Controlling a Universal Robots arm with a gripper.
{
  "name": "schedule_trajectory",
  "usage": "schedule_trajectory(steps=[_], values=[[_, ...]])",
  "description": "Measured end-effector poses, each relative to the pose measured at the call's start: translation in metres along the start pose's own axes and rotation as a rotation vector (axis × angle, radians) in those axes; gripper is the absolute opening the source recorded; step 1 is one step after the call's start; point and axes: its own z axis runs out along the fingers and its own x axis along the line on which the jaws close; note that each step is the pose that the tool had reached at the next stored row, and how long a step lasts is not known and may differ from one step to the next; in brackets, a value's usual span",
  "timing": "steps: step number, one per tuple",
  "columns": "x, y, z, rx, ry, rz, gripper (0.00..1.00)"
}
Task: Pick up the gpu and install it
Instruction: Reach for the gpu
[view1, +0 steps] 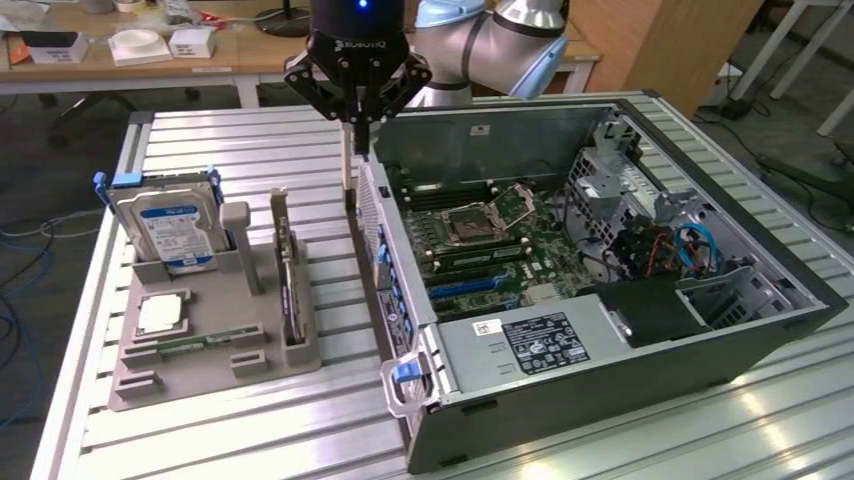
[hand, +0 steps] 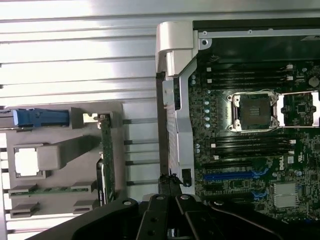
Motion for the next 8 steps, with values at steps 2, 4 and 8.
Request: schedule_trajectory(steps=[2,4,8], values=[[0.0023,-0.0002,-0.0001,0.0001,0.0001,0.000,0.10],[0.0048,-0.0004,-0.0001,0.0000,0.0000,0.000,0.10],[0.0094,-0.0007,-0.0003,0.0001,0.0001,0.000,0.10]])
